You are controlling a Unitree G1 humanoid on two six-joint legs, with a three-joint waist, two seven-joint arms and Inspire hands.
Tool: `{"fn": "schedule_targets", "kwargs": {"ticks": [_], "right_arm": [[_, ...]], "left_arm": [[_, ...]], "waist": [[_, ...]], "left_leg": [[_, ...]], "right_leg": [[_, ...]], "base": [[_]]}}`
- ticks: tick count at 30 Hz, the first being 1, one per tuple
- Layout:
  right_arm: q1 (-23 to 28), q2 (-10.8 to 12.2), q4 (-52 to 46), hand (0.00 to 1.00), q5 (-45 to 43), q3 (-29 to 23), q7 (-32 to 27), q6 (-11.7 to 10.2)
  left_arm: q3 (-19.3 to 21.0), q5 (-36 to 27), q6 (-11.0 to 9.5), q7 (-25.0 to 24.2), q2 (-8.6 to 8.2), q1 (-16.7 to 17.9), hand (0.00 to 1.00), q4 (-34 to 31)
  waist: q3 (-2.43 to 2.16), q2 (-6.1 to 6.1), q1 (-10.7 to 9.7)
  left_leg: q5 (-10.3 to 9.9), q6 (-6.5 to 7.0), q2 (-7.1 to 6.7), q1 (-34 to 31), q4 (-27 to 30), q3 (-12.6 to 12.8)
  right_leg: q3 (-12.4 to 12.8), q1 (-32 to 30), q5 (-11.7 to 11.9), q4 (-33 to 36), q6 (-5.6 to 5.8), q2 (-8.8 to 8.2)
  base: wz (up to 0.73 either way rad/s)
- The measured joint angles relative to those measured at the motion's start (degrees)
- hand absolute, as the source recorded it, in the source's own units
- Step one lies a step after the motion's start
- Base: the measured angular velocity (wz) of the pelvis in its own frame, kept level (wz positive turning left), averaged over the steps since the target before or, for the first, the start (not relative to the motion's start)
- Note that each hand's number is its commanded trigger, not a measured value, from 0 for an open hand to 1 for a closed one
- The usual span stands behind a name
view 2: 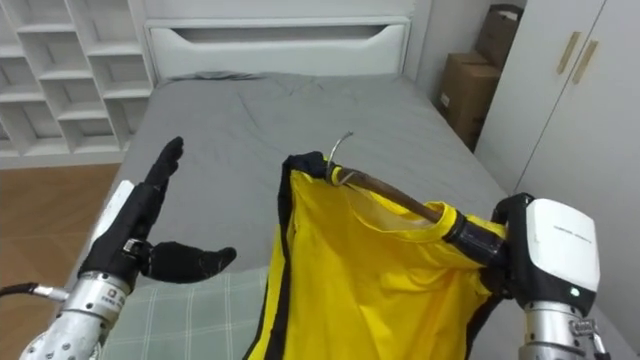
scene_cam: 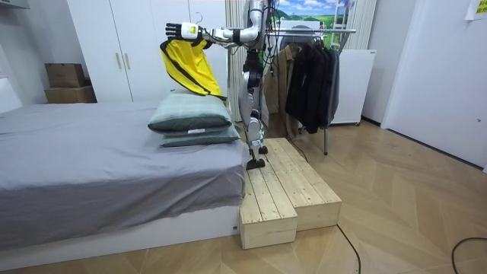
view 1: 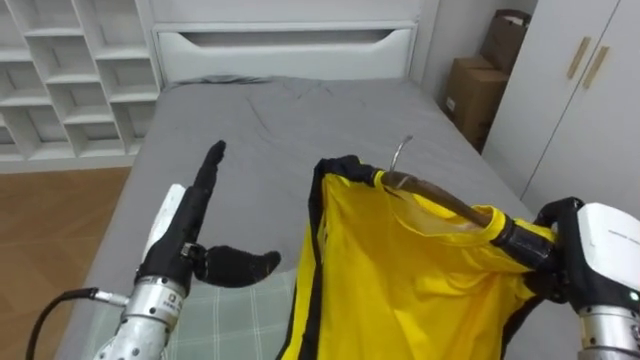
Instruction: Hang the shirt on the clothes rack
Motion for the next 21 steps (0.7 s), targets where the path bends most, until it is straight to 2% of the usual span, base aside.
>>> {"fn": "schedule_targets", "kwargs": {"ticks": [3, 8, 13, 17, 21], "right_arm": [[0.5, 0.0, -1.0, 1.00, 0.0, -1.4, 0.0, -1.2], [5.2, 0.0, -8.2, 1.00, -1.0, -5.4, 0.0, -1.9], [7.0, 0.0, -9.8, 1.00, -0.9, -6.2, 0.0, -1.9], [9.2, 0.0, -10.7, 1.00, -0.7, -6.6, 0.0, -1.9], [9.6, -0.1, -12.3, 1.00, -1.0, -6.7, 0.0, -1.9]], "left_arm": [[2.2, 0.0, -1.6, 1.0, 0.05, 2.7, 0.00, 1.3], [8.1, -0.2, -1.7, 1.4, 0.03, 7.3, 0.00, 4.7], [10.4, -1.5, -2.5, 4.1, -0.22, 8.0, 0.00, 6.4], [11.9, -2.5, -2.8, 7.6, -0.41, 8.5, 0.00, 6.8], [13.5, -2.4, -3.3, 9.0, -0.47, 9.1, 0.00, 7.4]], "waist": [[0.00, 0.22, 0.1], [0.00, 1.09, 0.2], [-0.08, 1.80, 0.8], [-0.06, 1.81, 1.5], [-0.05, 1.80, 1.8]], "left_leg": [[0.0, -0.01, -0.02, 1.1, -0.7, 0.1], [-0.1, -0.14, 0.11, 1.4, -1.0, 0.2], [-0.1, -0.15, 0.08, 1.5, -1.1, 0.1], [-0.1, -0.16, 0.02, 1.4, -1.0, 0.0], [-0.1, -0.15, -0.12, 1.0, -0.8, 0.1]], "right_leg": [[0.0, 0.6, 0.0, -0.1, 0.00, 0.01], [0.1, 0.7, 0.0, 0.0, 0.01, 0.11], [0.2, 0.7, 0.0, 0.0, 0.01, 0.11], [0.1, 0.7, -0.1, -0.1, -0.08, 0.10], [0.1, 0.8, -0.2, -1.0, -0.12, -0.02]], "base": [[0.00], [-0.01], [-0.02], [0.00], [0.00]]}}
